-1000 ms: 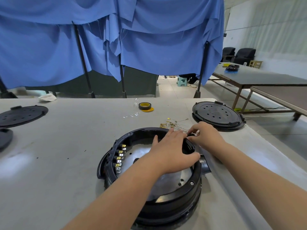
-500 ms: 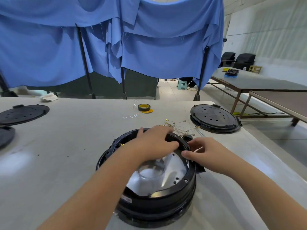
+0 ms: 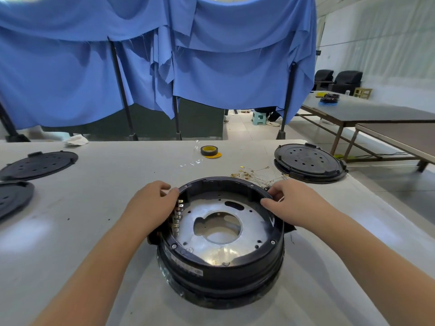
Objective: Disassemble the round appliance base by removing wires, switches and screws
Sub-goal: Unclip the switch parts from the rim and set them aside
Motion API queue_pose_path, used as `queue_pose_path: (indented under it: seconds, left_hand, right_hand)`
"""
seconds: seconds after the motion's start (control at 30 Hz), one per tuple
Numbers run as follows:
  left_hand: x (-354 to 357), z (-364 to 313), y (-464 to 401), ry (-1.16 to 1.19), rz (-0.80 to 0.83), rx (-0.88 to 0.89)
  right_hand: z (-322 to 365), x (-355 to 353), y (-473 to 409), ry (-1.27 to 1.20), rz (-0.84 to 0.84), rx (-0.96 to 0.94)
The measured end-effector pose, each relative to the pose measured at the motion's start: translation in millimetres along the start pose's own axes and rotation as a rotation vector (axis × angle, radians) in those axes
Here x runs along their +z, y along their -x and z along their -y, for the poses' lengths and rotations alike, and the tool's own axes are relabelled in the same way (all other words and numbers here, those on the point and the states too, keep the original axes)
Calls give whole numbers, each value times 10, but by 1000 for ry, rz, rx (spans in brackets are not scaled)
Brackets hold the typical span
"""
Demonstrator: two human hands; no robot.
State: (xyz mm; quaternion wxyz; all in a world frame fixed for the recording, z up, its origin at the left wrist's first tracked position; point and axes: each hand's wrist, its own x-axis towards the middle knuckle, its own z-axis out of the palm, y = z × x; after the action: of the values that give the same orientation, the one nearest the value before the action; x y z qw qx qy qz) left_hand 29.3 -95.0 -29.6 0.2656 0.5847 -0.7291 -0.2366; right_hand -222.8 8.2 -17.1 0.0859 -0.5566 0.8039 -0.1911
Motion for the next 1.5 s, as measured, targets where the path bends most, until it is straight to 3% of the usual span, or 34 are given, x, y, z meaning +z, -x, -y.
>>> queue_pose_path:
  seconds: [0.1,0.3,0.8,0.93,1.0,1.07,1.13,1.5]
  left_hand:
    - [-3,78,-23,120,6,-50]
    - [64,49,53,427,205,-159]
    - [134,81,218,393,245,-15]
    - [133,118,197,396,266,-16]
    - [132,138,184,402,278,-30]
    - [140,150,181,404,286,-31]
    - [150,151,186,414,295,-24]
    - [41,154,240,483,295,122]
  right_hand:
    - [30,26,-68,102,-26,-11]
    - [14,56,-247,192,-108,21]
    - [-116,45,-332,315,-149,-76]
    - [158,36,-209,242,-354,-304]
    - [432,76,-130,72,-214,-316]
    - [714,151,-106,-109,117,-200]
    - [898,280,-127,-165,332,-120]
    - [891,486,-170,-271,518,-56]
